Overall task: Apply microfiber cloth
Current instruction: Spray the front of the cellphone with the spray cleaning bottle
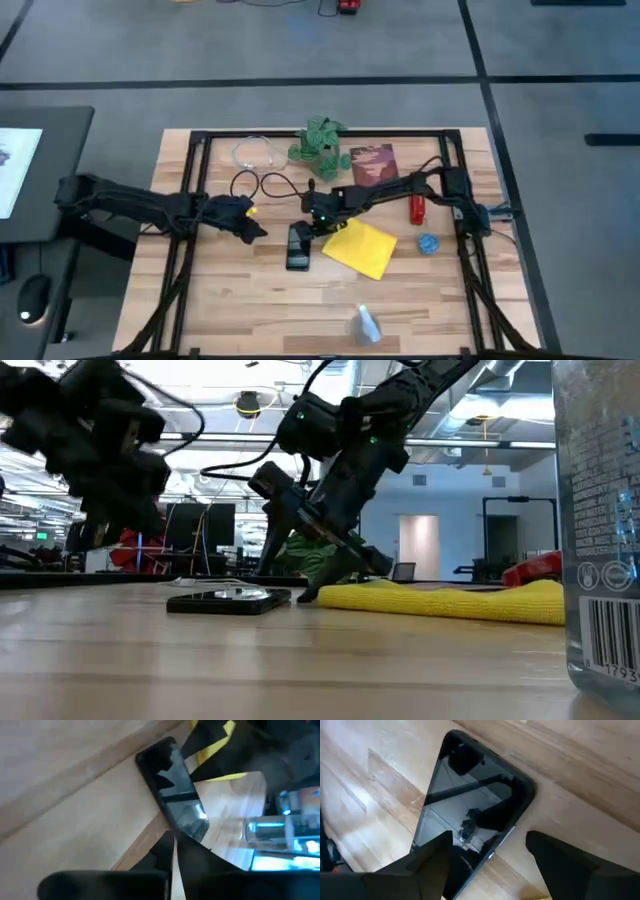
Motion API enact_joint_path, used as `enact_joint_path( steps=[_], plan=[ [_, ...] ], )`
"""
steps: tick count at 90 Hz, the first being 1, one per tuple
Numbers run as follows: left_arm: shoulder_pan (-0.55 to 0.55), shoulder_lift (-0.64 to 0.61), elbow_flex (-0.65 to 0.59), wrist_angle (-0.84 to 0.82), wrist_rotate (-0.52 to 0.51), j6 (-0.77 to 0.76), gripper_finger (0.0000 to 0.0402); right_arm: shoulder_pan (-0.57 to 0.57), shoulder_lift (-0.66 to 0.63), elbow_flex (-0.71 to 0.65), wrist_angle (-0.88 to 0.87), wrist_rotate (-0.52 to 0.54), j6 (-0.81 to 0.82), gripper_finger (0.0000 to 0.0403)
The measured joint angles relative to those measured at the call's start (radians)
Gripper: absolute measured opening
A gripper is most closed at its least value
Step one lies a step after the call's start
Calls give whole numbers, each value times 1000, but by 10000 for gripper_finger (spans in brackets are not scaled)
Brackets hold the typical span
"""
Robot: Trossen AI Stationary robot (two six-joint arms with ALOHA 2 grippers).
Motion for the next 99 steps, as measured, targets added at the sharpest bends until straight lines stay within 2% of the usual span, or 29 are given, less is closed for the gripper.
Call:
enact_joint_path(
  steps=[12, 29, 45, 64, 71, 78, 93, 99],
  plan=[
    [-23, 97, -76, 189, -48, -82, 0, -13, 17, -16, 82, -44, 10, 259],
    [-44, 287, -95, 439, -70, -100, 0, -31, 81, -18, 242, -160, 61, 259],
    [-45, 447, -64, 545, -78, -95, 0, -31, 97, -18, 323, -186, 50, 259],
    [-36, 553, -4, 556, -103, -31, 0, -30, 101, -19, 358, -184, 41, 259],
    [-26, 531, 6, 522, -77, -5, 0, -31, 100, -19, 344, -182, 29, 259],
    [-25, 448, 21, 432, -79, -15, 0, -40, 100, -18, 333, -183, 28, 259],
    [-53, 235, 112, -38, -67, -72, 0, -42, 100, -18, 329, -183, 61, 259],
    [-88, 202, 112, -135, -69, -86, 0, -38, 100, -18, 331, -180, 63, 259]
  ],
)
